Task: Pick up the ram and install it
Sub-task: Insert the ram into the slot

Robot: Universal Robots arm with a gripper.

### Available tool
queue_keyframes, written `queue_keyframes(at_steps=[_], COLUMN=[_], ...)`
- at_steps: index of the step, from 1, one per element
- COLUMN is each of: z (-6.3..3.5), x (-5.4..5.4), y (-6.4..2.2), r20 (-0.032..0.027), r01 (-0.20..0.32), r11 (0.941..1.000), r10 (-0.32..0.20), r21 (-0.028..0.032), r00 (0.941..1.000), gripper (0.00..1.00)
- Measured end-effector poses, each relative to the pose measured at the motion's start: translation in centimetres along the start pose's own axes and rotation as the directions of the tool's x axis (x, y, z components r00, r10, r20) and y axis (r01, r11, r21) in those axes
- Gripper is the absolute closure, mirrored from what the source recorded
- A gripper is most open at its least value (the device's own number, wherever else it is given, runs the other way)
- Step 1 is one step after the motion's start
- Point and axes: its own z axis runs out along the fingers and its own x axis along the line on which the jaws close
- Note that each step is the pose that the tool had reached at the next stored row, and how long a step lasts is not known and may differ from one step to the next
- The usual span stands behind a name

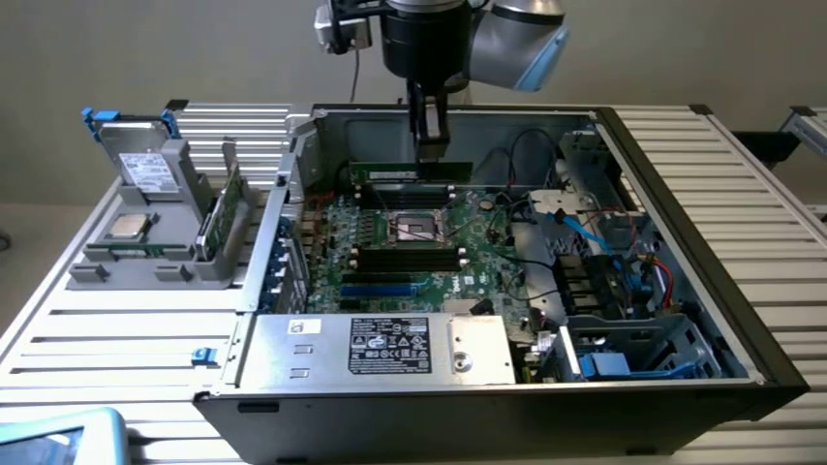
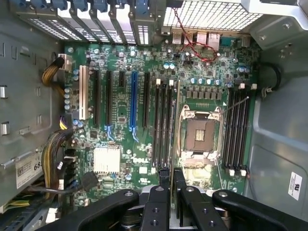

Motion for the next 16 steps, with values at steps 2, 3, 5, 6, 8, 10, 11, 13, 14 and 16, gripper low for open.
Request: queue_keyframes(at_steps=[2,3,5,6,8,10,11,13,14,16], z=[0.31,0.43,0.72,0.85,1.17,1.55,1.73,2.07,2.25,2.61], x=[0.0,0.0,0.0,0.0,0.1,0.1,0.1,0.1,0.1,0.1], y=[-0.02,-0.05,-0.11,-0.14,-0.12,-0.10,-0.09,-0.07,-0.06,-0.04], r20=[-0.0016,-0.0033,-0.0062,-0.0076,-0.0099,-0.0099,-0.0098,-0.0101,-0.0103,-0.0113], r01=[0.000,0.000,0.000,0.000,0.001,0.001,0.001,0.001,0.001,0.001], r11=[1.0000,1.0000,1.0000,1.0000,1.0000,1.0000,1.0000,1.0000,1.0000,1.0000], r10=[0.000,0.000,0.000,-0.001,-0.001,-0.001,-0.001,-0.001,-0.001,-0.001], r21=[-0.0003,-0.0006,-0.0010,-0.0013,-0.0016,-0.0018,-0.0025,-0.0041,-0.0044,-0.0046], r00=[1.0000,1.0000,1.0000,1.0000,1.0000,1.0000,1.0000,0.9999,0.9999,0.9999], gripper=[0.85,0.85,0.85,0.85,0.85,0.85,0.85,0.85,0.85,0.85])
